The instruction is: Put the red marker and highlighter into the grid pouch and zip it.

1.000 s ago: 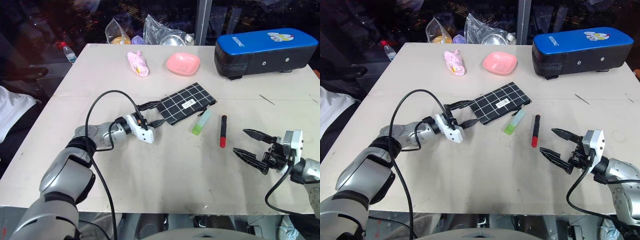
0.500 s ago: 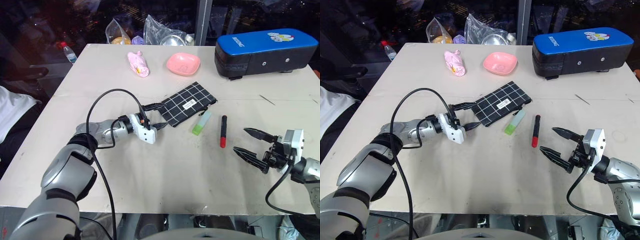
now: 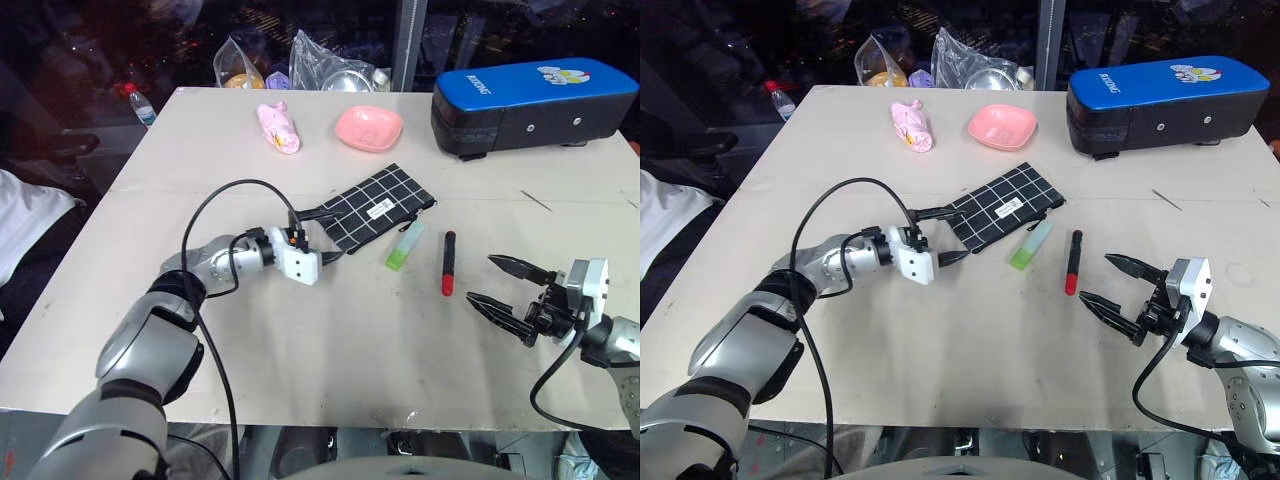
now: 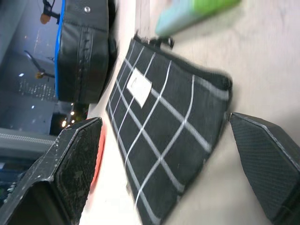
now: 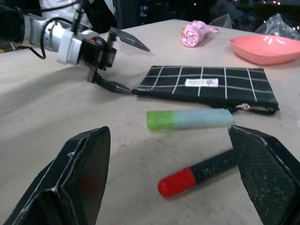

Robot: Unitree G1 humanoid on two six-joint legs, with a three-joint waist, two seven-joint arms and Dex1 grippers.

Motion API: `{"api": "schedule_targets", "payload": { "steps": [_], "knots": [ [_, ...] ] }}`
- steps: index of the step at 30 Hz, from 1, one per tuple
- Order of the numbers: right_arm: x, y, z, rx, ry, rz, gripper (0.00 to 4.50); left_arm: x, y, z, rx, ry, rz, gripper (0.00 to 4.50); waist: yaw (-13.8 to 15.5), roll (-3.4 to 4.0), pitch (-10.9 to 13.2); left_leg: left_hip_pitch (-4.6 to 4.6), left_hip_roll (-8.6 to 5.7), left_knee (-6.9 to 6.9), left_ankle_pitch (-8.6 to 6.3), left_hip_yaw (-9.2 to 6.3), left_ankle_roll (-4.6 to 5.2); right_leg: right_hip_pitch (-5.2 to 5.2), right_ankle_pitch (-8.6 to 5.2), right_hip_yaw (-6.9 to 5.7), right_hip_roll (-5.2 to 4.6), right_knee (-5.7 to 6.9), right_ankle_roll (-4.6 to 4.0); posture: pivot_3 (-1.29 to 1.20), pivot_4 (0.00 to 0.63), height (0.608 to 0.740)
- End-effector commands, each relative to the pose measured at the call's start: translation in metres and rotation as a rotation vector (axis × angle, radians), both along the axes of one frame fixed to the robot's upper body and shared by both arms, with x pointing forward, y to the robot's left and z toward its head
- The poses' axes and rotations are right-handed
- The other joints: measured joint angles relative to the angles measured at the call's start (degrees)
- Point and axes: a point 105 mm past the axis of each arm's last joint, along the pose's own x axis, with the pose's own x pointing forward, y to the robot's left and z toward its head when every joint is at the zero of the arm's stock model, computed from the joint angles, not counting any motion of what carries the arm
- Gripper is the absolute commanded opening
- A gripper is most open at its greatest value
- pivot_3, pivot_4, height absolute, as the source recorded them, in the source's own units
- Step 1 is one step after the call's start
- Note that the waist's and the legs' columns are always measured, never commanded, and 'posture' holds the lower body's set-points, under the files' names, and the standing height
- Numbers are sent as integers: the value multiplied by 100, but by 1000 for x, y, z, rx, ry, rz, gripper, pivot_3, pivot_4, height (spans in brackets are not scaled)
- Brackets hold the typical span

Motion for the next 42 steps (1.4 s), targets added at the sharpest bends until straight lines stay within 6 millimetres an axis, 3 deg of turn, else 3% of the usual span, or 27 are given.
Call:
{"api": "schedule_targets", "payload": {
  "steps": [1, 9, 15, 18, 20, 28, 31, 35, 42],
  "knots": [
    [-2, -3, 13, -7, -66, -16, 4043, 1, -12, -9, 46, 27, -13, 4431, 3, -1, -1, 0, 0, 2, 0, -1, 0, 1, 0, 0, 0, 0, 0, 0, 150, 740],
    [-2, -2, 10, -2, -70, -27, 4043, 23, -6, -4, 73, -17, 119, 4431, -6, 0, -3, 4, 0, 12, -2, -14, 4, 9, 0, -6, 1, 6, 0, 0, 150, 740],
    [-1, -1, 8, 3, -75, -28, 4043, 34, -18, 14, 13, -106, 159, 4431, 19, 0, -4, 7, 1, 38, -15, -39, 26, 32, 1, -28, 1, 8, 0, 0, 150, 740],
    [-1, -1, 8, 4, -79, -29, 4043, 42, -22, 19, 9, -146, 196, 3621, -16, -2, -2, 0, 1, 51, -17, -44, 30, 33, 1, -29, 1, 8, 0, 0, 150, 740],
    [-1, -1, 7, 4, -82, -30, 4043, 47, -23, 20, 12, -161, 222, 2819, -33, -2, -2, -4, 1, 50, -17, -45, 30, 31, 0, -28, 2, 6, 1, 0, 150, 740],
    [2, -2, 10, 9, -106, -53, 4043, 49, -34, 19, 29, -171, 206, 2819, -39, -6, 2, -7, 1, 45, -14, -37, 21, 29, -3, -28, 2, -2, 5, 0, 150, 740],
    [4, -4, 13, 19, -120, -76, 4043, 50, -34, 20, 28, -175, 207, 2123, -39, -6, 2, -7, 1, 45, -16, -39, 24, 29, -3, -28, 2, -1, 5, 0, 150, 740],
    [6, -7, 15, 28, -134, -101, 4043, 50, -36, 23, 20, -186, 201, 178, -21, -7, 2, -7, 1, 45, -16, -38, 24, 29, -3, -27, 1, -1, 5, 0, 150, 740],
    [6, -10, 15, 18, -143, -116, 4043, 50, -39, 23, 12, -192, 197, 63, -28, -8, 3, -7, 0, 46, -16, -38, 24, 29, -3, -27, 1, -1, 5, 0, 150, 740]
  ]
}}
